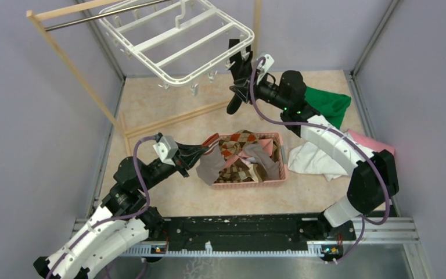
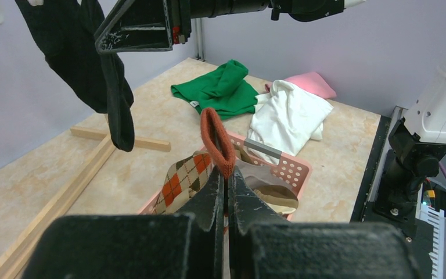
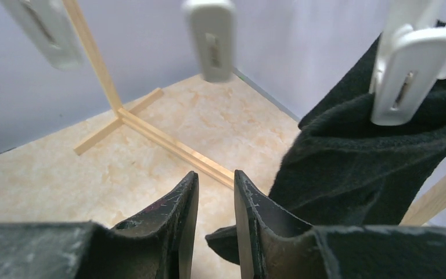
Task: Clip the socks to the hanger
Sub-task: Adjust the hanger on the clothesline.
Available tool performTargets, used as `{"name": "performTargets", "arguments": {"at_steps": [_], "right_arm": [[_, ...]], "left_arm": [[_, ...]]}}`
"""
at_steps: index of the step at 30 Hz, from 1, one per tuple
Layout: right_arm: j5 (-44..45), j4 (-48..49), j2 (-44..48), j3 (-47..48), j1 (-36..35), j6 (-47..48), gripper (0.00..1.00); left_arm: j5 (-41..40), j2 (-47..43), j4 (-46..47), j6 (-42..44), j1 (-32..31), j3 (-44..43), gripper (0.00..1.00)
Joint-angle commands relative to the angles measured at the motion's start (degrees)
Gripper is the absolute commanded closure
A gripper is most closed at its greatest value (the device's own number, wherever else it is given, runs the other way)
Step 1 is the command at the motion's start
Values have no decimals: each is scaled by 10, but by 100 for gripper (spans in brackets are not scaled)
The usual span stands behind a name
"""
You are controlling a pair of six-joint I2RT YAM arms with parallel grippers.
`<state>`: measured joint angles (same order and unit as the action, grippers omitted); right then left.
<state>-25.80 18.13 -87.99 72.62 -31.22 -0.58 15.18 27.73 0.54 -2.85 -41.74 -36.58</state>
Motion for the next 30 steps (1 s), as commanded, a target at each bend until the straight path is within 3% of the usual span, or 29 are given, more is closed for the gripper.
{"name": "performTargets", "arguments": {"at_steps": [1,20,30], "right_arm": [[-29,34,37,-8,9,-20,70],[-30,37,32,-10,29,-27,67],[-8,29,-34,62,41,-43,64]], "left_arm": [[7,-3,39,-2,-3,-2,100],[13,12,52,-3,-3,-2,100],[15,17,56,-1,-3,-2,100]]}}
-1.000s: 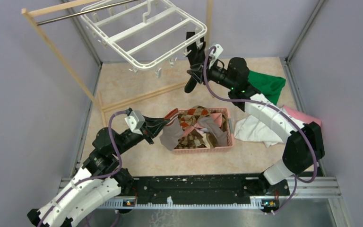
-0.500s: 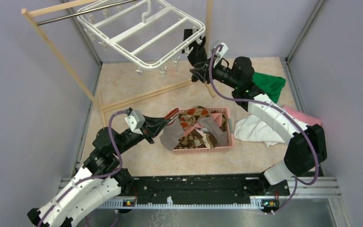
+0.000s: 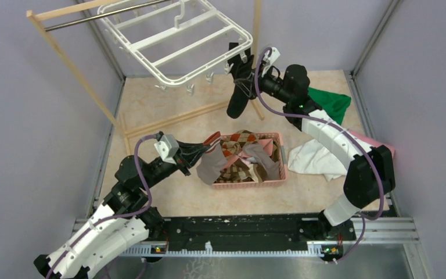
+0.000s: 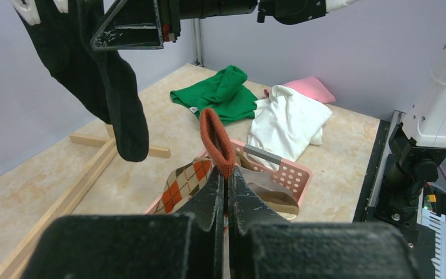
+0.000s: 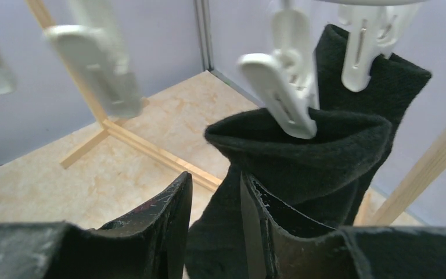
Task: Clip the socks to the hanger
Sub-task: Adjust the hanger on the clothesline.
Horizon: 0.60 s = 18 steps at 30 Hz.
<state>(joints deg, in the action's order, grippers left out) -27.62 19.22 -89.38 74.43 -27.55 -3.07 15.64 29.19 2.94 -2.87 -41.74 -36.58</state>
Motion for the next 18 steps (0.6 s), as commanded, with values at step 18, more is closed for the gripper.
{"name": "performTargets", "arguments": {"at_steps": [18], "right_arm": [[-21,34,2,17,7,-13,64]], "left_arm": [[9,10,40,5,-3,-8,100]]}}
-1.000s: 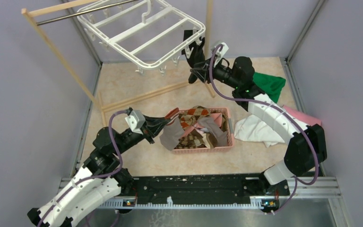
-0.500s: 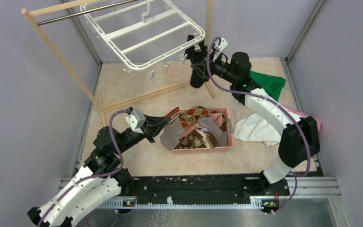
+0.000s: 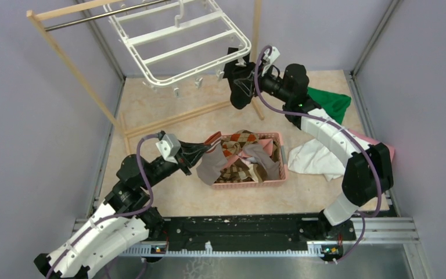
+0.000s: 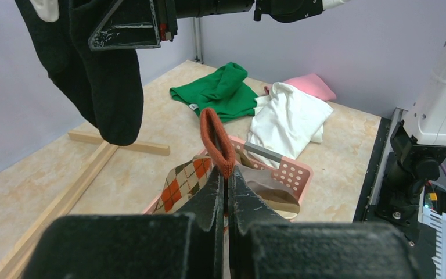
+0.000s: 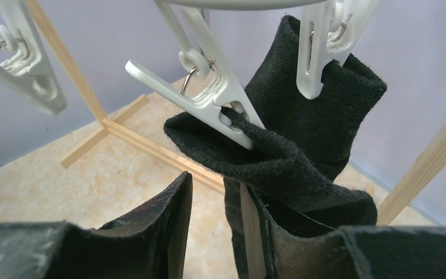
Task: Clip the socks to the hanger
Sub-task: Adjust the hanger on the clothesline.
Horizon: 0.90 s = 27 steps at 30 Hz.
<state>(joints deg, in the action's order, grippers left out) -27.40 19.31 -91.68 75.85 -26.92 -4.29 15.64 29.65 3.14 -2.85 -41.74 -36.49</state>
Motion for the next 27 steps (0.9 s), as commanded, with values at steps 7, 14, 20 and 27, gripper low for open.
{"name": "performTargets", "arguments": {"at_steps": [7,14,20,27], "right_arm": [[-108,68,64,-48,10,9,61],[-177,76,102,-78,15,18,55],[-221,80,131,-100,16,31,52],[-310,125,160,-137,16,28,48]], "left_arm": [[4,16,39,21,-3,-19,100],[3,50,45,61,-3,-42,100],[0,79,48,85,-3,-62,100],[-7,97,63,120,-3,-72,100]]}}
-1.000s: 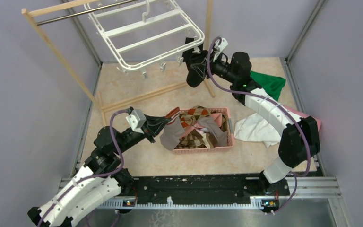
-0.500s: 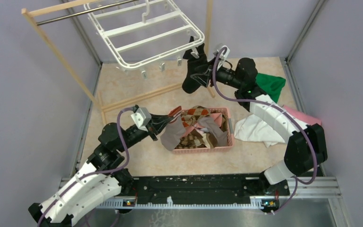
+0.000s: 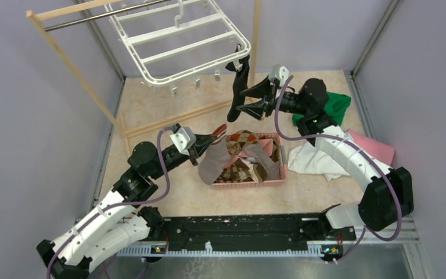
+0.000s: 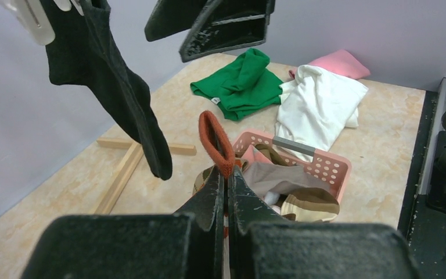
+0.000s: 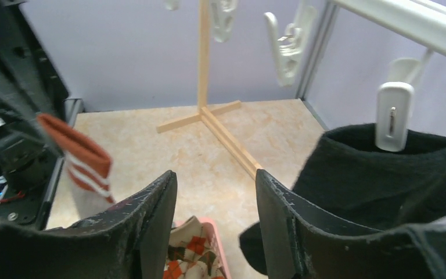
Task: Clip the socks to the hanger
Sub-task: Adjust the hanger on the clothesline.
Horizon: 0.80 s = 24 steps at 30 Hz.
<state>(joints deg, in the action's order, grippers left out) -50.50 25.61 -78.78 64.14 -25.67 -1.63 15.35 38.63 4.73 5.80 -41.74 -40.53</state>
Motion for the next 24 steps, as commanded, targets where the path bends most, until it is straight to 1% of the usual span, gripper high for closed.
{"name": "performTargets", "arguments": {"at_steps": [1,3,4,8,13,16,24], "right_arm": [[-95,88,37,-32,3,-10,46],[-124,133,46,-55,0,-19,42],[-138,138,49,-61,-3,-16,41],[-153,82,54,-58,-20,28,40],[-138,37,37,-34,-42,48,39],[-128,31,23,-24,-54,43,39],[-114,54,-2,-11,-83,4,40]], "left_arm": [[-5,10,48,38,-2,-33,100],[-5,15,50,48,-3,-38,100],[-7,18,51,51,-3,-40,100],[-2,29,56,64,-3,-46,100],[0,39,63,71,-3,-50,100],[-1,39,67,72,-3,-51,100],[-5,35,76,74,-3,-47,100]]}}
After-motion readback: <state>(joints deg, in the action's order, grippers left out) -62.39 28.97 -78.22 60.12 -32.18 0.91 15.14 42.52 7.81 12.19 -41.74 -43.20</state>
